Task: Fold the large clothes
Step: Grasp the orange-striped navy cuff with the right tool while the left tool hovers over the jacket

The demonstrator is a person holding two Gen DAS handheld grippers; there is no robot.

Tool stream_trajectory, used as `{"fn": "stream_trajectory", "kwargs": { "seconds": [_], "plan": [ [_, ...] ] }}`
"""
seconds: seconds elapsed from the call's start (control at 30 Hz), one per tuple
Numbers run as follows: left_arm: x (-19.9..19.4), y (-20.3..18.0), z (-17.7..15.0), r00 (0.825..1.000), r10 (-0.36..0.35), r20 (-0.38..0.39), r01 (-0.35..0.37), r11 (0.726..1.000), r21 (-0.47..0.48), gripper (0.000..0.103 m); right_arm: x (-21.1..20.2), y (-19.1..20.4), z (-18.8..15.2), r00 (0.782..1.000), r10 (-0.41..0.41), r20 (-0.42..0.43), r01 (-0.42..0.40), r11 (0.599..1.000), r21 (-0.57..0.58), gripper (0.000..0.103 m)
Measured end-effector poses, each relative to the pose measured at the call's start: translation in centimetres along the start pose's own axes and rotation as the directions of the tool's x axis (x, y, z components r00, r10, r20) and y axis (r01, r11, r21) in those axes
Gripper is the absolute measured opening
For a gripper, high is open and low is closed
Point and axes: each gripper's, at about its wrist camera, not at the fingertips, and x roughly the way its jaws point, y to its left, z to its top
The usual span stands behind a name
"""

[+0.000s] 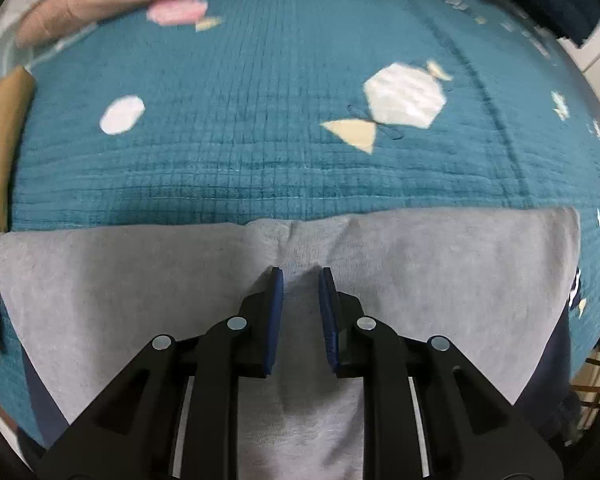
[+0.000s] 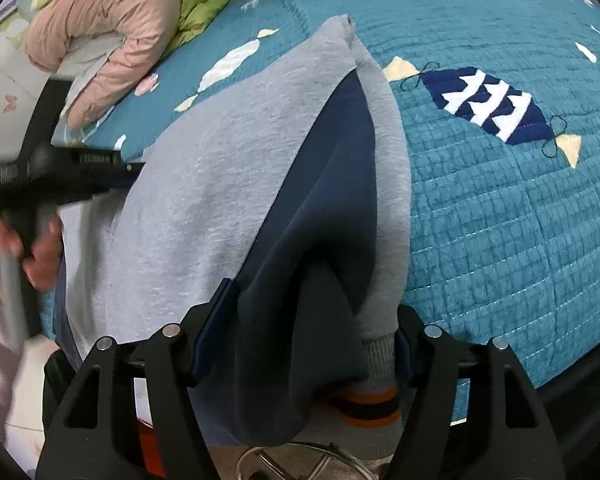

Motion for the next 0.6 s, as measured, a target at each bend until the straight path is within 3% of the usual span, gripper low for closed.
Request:
{"fn": "stream_trajectory", "kwargs": {
  "seconds": [0.17,0.23,0.37,0.5,0.6],
  "plan": [
    [-1.6,0.3,-2.7,0.999,-0.033,0.006,0.033,0.999,-0.043,0.018,0.1,0.6,0.0,0.999,-0.052,0.012,0.052,0.999,-0.011,0.066],
    [-2.1,0.1,-3.9,1.0,-0.017,0.024,0.017,1.0,-0.016,0.018,0.0,0.6,-0.1,0.998,-0.054,0.018,0.054,0.998,-0.01,0.065],
    [-2.7,0.2,-5.3,0.999,-0.004,0.05,0.003,1.0,0.011,0.018,-0.2,0.2,-0.1,0.998,-0.054,0.015,0.054,0.998,0.009,0.055],
    [-3.0,0.4,-6.8,0.998,-0.057,0.008,0.057,0.998,-0.022,0.018,-0.4,-0.3,-0.2,0.999,-0.035,0.014,0.034,0.999,0.037,0.051],
    [-3.1,0.1,-9.7,0.998,-0.055,-0.024,0.055,0.998,0.008,0.018,-0.5,-0.5,-0.2,1.0,-0.029,0.009,0.028,0.999,0.042,0.051]
  ]
}}
